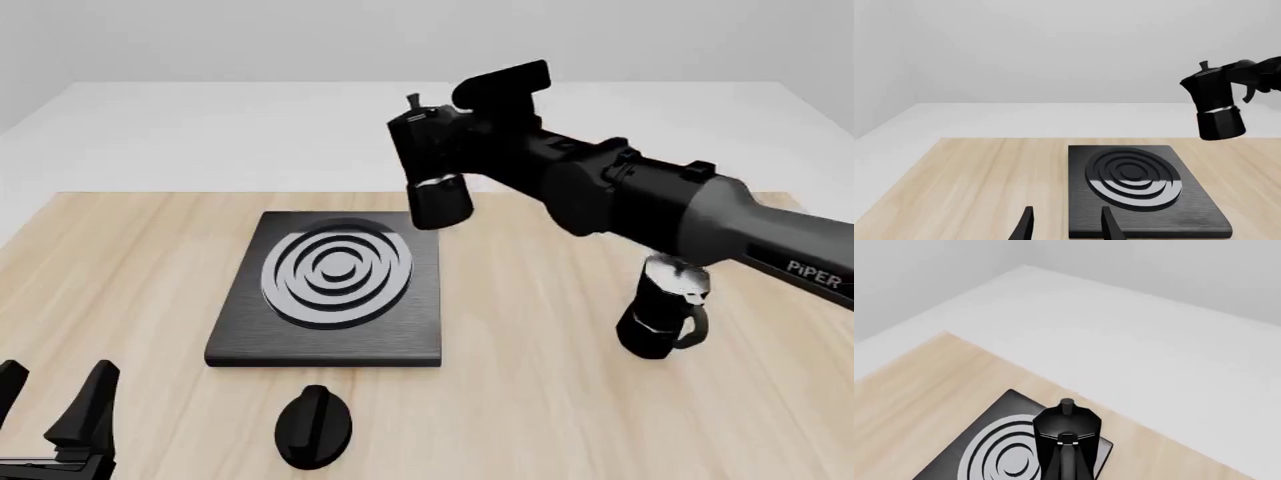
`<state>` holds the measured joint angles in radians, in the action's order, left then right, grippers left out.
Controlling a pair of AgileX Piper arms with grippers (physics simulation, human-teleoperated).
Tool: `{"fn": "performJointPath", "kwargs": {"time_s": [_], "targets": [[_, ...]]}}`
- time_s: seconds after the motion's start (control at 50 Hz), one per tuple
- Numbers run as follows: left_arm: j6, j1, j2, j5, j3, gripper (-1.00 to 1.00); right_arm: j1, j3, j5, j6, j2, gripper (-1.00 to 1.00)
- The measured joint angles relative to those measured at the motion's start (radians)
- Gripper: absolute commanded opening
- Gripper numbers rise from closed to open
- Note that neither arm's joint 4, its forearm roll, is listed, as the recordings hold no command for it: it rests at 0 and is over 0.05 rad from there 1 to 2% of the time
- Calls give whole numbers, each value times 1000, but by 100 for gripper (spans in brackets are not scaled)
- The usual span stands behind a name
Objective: Put both moka pots on the stove.
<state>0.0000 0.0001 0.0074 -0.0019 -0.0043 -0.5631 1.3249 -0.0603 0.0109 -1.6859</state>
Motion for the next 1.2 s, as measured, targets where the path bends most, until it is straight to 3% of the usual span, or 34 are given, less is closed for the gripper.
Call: {"fn": "performJointPath", "kwargs": {"time_s": [0.58, 1.2], "targets": [[0, 0, 0, 0, 0, 100, -65, 589, 142, 2, -456, -100], [0, 0, 0, 0, 0, 100, -102, 1021, 318, 19, -756, -100]]}}
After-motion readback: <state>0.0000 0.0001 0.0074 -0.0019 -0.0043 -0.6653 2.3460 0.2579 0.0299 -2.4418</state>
